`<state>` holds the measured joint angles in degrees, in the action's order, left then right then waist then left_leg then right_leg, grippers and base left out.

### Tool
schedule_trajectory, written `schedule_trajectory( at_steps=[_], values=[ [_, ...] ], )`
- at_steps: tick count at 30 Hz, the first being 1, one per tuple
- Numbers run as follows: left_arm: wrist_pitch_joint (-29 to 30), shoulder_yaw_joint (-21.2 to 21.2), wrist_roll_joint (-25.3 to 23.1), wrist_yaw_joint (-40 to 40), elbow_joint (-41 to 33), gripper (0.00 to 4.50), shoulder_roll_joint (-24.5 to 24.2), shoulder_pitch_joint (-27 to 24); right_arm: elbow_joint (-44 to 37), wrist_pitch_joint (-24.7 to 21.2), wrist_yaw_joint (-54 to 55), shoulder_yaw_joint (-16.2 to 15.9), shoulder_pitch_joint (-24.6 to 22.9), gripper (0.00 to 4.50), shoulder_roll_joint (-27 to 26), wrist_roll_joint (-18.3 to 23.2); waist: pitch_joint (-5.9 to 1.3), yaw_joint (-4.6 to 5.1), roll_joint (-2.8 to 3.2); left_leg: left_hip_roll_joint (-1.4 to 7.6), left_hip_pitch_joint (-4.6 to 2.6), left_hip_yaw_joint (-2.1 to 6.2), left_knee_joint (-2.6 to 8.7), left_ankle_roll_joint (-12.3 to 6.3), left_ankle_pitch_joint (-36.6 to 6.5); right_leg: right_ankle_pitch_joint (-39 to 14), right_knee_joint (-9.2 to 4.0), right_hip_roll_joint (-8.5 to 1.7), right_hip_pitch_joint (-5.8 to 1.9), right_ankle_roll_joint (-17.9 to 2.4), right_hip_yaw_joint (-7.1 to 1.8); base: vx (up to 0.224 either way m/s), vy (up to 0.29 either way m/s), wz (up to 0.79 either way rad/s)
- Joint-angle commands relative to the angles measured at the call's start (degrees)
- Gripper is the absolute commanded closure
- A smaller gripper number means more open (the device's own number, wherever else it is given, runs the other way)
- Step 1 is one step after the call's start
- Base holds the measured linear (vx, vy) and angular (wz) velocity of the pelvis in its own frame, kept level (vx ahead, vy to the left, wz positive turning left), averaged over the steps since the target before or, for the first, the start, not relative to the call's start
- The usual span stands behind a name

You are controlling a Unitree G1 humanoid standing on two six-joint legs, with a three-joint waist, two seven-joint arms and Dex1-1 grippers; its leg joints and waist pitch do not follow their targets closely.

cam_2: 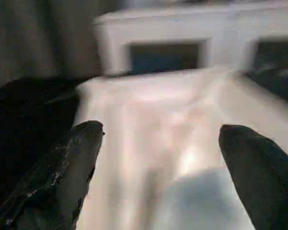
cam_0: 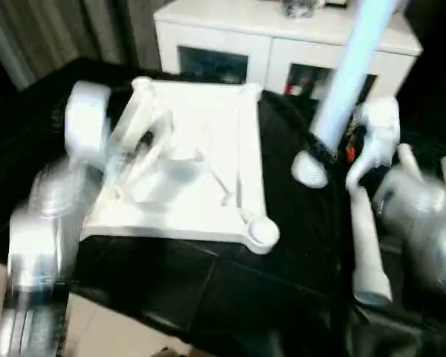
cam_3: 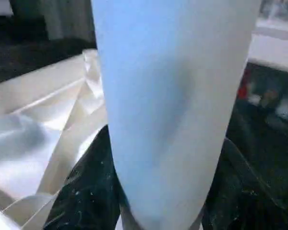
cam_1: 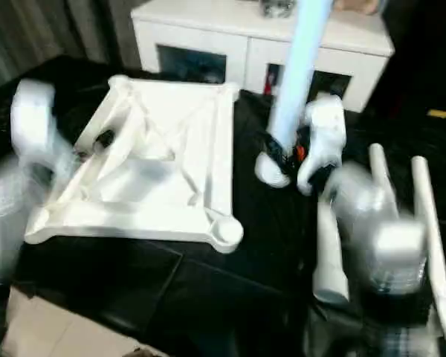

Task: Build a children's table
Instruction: Pick table leg

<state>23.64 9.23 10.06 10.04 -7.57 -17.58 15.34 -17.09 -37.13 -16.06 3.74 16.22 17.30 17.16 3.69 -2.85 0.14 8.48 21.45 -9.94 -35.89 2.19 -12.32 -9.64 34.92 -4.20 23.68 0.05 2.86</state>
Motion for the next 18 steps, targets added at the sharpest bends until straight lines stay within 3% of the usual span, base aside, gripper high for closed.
schedule_trajectory(
  at_steps=[1,2,3,4,5,6,7,8,9,10,11,12,13,14,15,16,17,18],
  values=[
    [-1.92,-0.60,-2.05,-4.15,-4.76,0.12,2.81,-1.77,-3.44,1.36,3.04,-1.49,-2.64,2.63,-2.35,-0.58,-4.29,-0.10,0.43,4.47,-0.66,1.35,4.48,-2.54,-2.32,-3.71,-3.29,-3.71,-2.86,-13.21,-2.77,0.000,0.000,0.00],
    [-3.93,-1.19,-2.85,-5.80,-5.94,0.12,4.65,-4.09,-4.02,6.15,3.65,-3.37,-5.41,2.63,-3.10,-2.83,-4.32,-0.52,0.40,4.17,-0.61,1.20,4.49,-2.98,-5.12,-6.37,-3.54,-4.23,-3.06,-13.64,-2.92,0.000,0.000,0.00],
    [-3.93,-1.19,-2.85,-5.80,-5.94,0.12,4.65,-4.09,-4.02,6.15,3.65,-3.37,-5.41,2.63,-3.10,-2.83,-4.19,-0.79,0.16,4.08,-0.52,0.95,4.43,-3.37,-6.49,-8.00,-3.92,-4.79,-3.10,-13.81,-3.25,0.000,0.000,0.00],
    [-5.69,-1.74,-3.70,-7.67,-5.73,0.12,5.92,-5.34,-3.13,7.59,4.48,-4.04,-7.03,2.63,-4.29,-3.46,-3.97,-1.26,0.51,3.65,-0.23,0.82,4.15,-4.82,-8.61,-12.04,-4.65,-6.21,-3.48,-14.13,-4.06,0.000,0.000,0.00],
    [-6.91,-2.01,-3.96,-9.17,-5.17,0.12,7.09,-5.98,-2.30,8.93,5.50,-3.95,-8.00,2.63,-5.65,-4.03,-3.60,-1.70,-0.21,3.69,0.02,1.22,2.84,-6.54,-9.96,-18.09,-6.38,-8.97,-3.85,-14.11,-5.70,0.000,0.000,0.00],
    [-8.29,-2.59,-4.78,-10.31,-4.24,0.12,7.54,-6.20,-1.70,8.85,6.21,-3.28,-8.50,2.63,-7.14,-3.51,-3.48,-2.24,-0.32,3.69,0.08,1.58,1.70,-6.95,-9.94,-21.99,-7.46,-10.69,-4.10,-13.93,-6.78,0.000,0.000,0.00],
    [-10.36,-4.12,-6.91,-11.17,-2.91,0.12,7.34,-6.04,-1.54,8.71,7.00,-2.86,-9.08,2.63,-8.17,-3.14,-3.00,-3.03,-0.46,4.13,0.96,3.16,-0.91,-7.07,-8.99,-31.82,-9.27,-14.47,-4.79,-12.34,-9.20,-0.048,0.087,-0.02],
    [-10.84,-4.58,-7.78,-11.24,-2.30,0.12,7.59,-5.68,-1.62,8.58,7.30,-2.84,-9.23,2.63,-8.40,-3.36,-2.92,-3.40,0.31,4.21,0.19,3.79,-2.39,-4.62,-9.24,-40.16,-10.19,-13.95,-3.68,-10.10,-11.90,-0.048,0.087,-0.02],
    [-10.90,-4.63,-7.95,-11.24,-2.23,0.12,7.65,-5.62,-1.66,8.53,7.35,-2.85,-9.26,2.63,-8.44,-3.42,-2.75,-3.43,-0.11,3.77,0.07,3.93,-1.73,-4.00,-10.53,-41.99,-9.73,-12.29,-3.52,-9.06,-11.68,-0.048,0.127,-0.19],
    [-10.97,-4.77,-8.53,-11.05,-1.70,0.12,8.02,-5.12,-1.56,8.40,7.39,-2.99,-9.28,2.63,-8.47,-3.91,-2.64,-2.93,-0.20,3.04,-0.85,3.14,0.94,-4.02,-12.49,-41.94,-8.81,-8.28,-2.77,-7.00,-9.90,-0.089,0.168,-0.23],
    [-11.00,-5.30,-8.82,-10.35,-1.23,0.12,8.32,-4.48,-1.30,8.69,7.54,-3.05,-9.21,2.63,-8.43,-4.37,-3.26,-2.11,1.48,3.22,-7.19,0.26,2.36,-0.49,-20.51,-35.41,-7.31,-2.43,2.63,-5.00,-7.67,-0.089,0.168,-0.23],
    [-11.13,-5.86,-9.47,-10.27,-0.92,0.12,8.14,-4.09,-1.28,8.54,7.56,-2.74,-9.15,2.63,-8.61,-3.93,-2.86,-0.03,1.27,3.09,-7.44,-0.35,4.65,-0.71,-24.42,-29.38,-4.94,0.41,3.22,-4.31,-4.94,-0.101,0.200,-0.35],
    [-11.14,-6.51,-9.92,-10.18,-0.51,0.12,8.29,-3.46,-1.16,8.58,7.76,-2.42,-9.07,2.63,-8.53,-3.76,-2.64,0.22,2.73,4.69,-5.92,-3.42,7.88,-0.71,-31.50,-22.19,0.31,1.81,3.60,-4.78,-0.02,-0.087,0.212,-0.54],
    [-11.33,-6.72,-9.80,-10.19,-0.29,0.12,8.57,-3.28,-0.98,9.09,7.96,-2.49,-9.17,2.63,-8.32,-4.09,-2.33,0.05,2.62,7.24,-3.89,-5.62,10.40,-0.47,-37.45,-16.42,5.83,0.38,1.85,-4.87,3.38,-0.087,0.212,-0.54],
    [-11.33,-6.72,-9.80,-10.19,-0.29,0.12,8.57,-3.28,-0.98,9.09,7.96,-2.49,-9.17,2.63,-8.32,-4.09,-2.33,0.05,2.62,7.24,-3.89,-5.62,10.40,-0.47,-37.45,-16.42,5.83,0.38,1.85,-4.87,3.38,-0.087,0.181,-0.56],
    [-11.69,-7.00,-9.96,-10.66,0.51,0.12,8.96,-2.86,-0.36,9.96,7.99,-2.63,-9.20,2.63,-8.17,-4.39,-1.56,-0.93,1.17,10.48,-3.39,-8.05,12.74,2.59,-43.02,-15.63,9.45,-2.07,-0.48,-4.91,5.08,-0.060,0.114,-0.57],
    [-11.89,-7.18,-10.05,-10.92,0.88,0.12,9.03,-2.74,-0.03,10.22,7.97,-2.61,-9.11,2.63,-8.46,-4.55,-2.55,-1.30,-0.95,8.85,-6.22,-8.88,9.12,6.92,-41.62,-26.02,4.82,-3.59,0.90,-4.16,1.46,-0.060,0.114,-0.57],
    [-12.30,-8.00,-11.14,-11.08,0.96,0.12,8.53,-2.72,0.08,10.15,8.18,-2.37,-9.02,2.63,-8.86,-4.54,-2.36,-1.85,-1.96,5.61,-8.13,-7.29,1.10,8.66,-37.84,-39.41,-4.71,-7.92,4.53,-3.63,-3.41,-0.035,0.105,-0.50]
  ],
)
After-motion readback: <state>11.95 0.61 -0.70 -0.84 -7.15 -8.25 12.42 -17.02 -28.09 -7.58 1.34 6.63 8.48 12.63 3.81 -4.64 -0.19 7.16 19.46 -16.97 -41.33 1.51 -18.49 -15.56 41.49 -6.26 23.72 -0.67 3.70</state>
